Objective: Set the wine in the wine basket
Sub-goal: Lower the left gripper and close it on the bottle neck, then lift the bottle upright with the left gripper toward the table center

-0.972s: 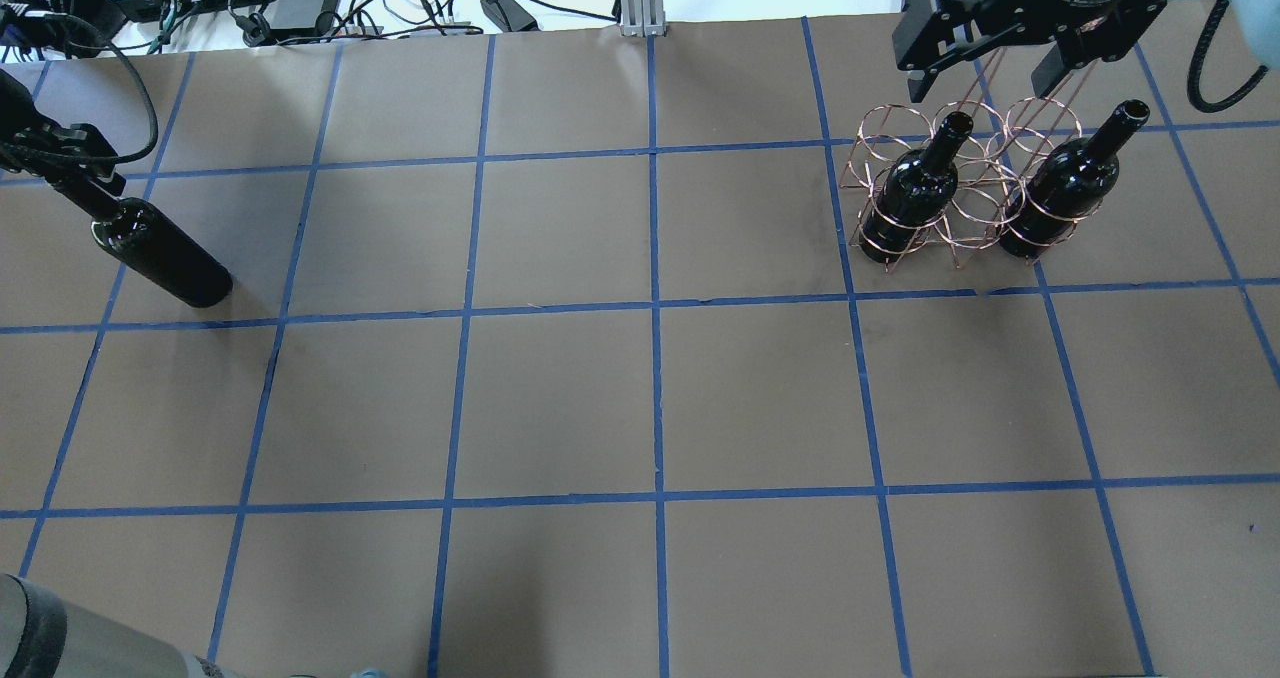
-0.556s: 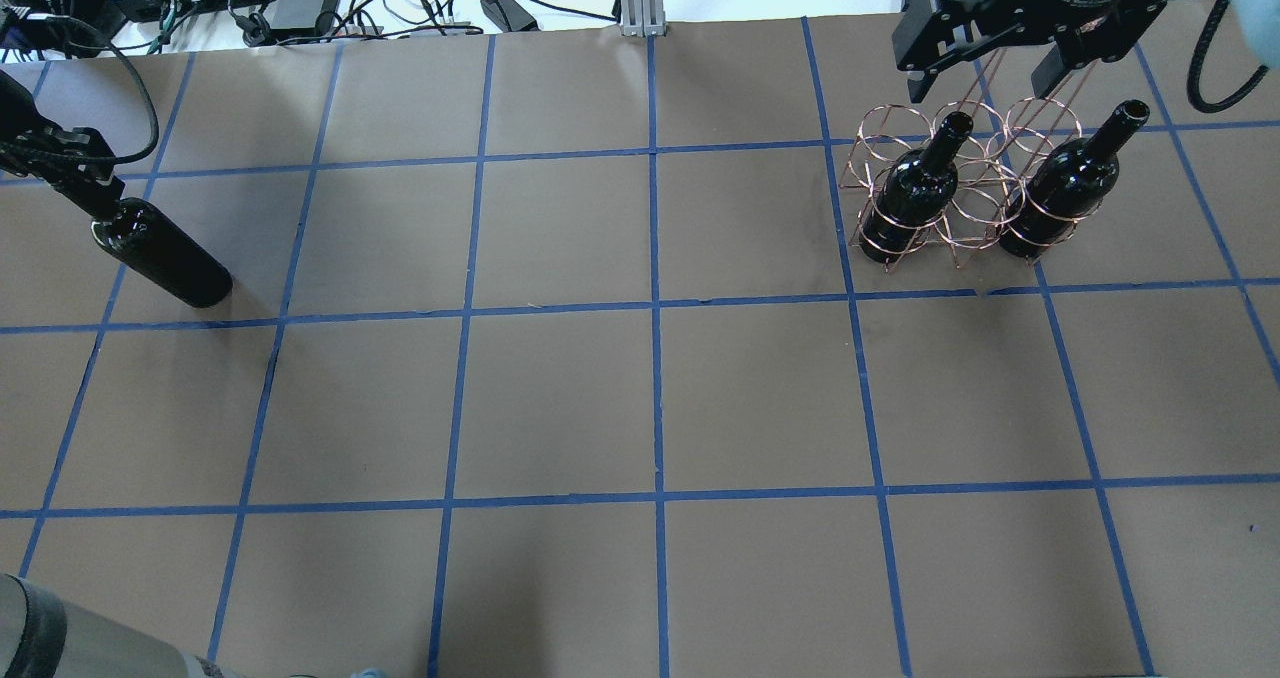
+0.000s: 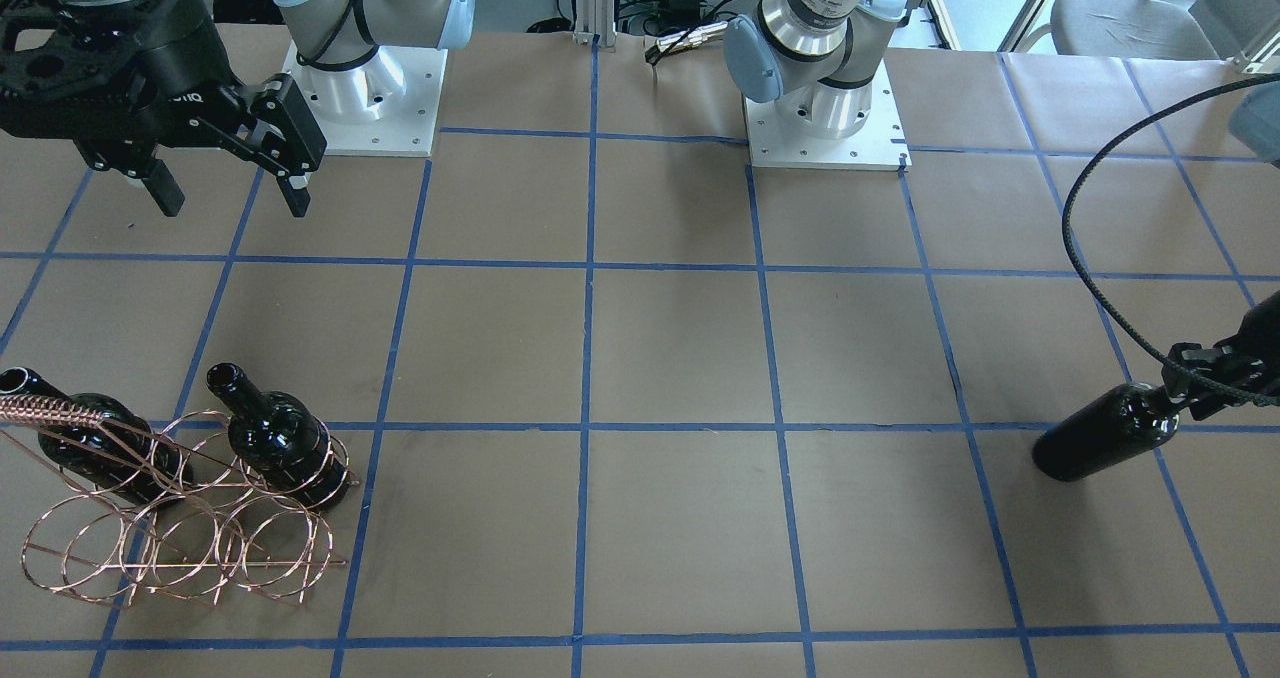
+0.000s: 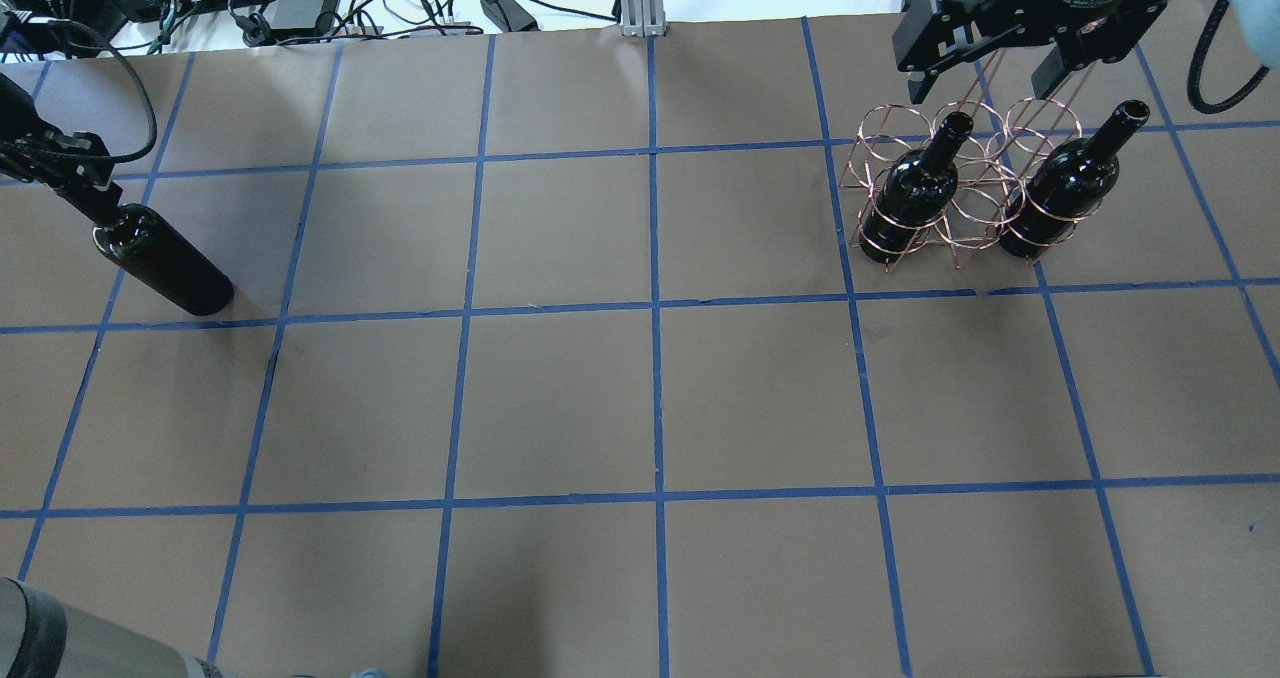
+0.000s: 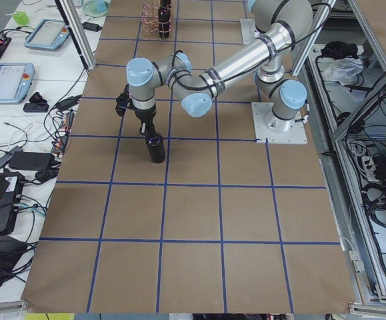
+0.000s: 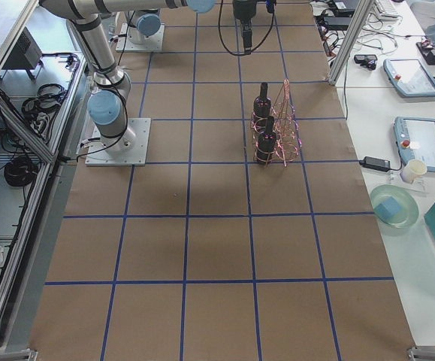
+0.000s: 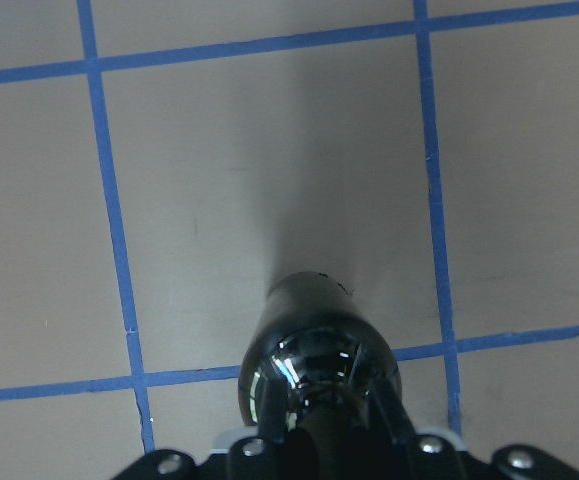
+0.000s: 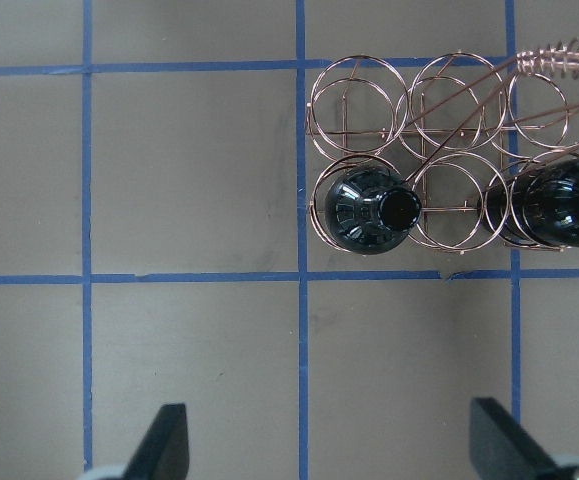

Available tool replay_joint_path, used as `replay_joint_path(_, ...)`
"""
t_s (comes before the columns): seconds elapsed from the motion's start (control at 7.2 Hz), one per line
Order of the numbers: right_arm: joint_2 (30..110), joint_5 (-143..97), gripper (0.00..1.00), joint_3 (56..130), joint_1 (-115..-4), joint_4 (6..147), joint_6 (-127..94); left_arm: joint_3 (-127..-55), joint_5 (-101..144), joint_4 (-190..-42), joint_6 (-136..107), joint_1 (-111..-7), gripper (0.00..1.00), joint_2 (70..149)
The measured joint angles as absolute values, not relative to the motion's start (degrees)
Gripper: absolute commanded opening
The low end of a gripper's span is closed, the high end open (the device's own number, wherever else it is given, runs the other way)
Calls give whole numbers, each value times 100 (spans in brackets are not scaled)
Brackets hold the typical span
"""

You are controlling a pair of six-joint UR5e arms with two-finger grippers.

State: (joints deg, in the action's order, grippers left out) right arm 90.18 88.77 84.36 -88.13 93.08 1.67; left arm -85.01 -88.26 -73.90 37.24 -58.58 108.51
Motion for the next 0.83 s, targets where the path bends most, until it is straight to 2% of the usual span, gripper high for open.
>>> replay_joint_path(0.42,9018,8877,100,8437,-8807,9308,167,-8499,-8764,-7487,3290,-6212,0,10538)
replay_joint_path(0.83,9018,8877,100,8435,-8807,9307,167,-8576,-8784,-7453,1299,-7549,0,10215)
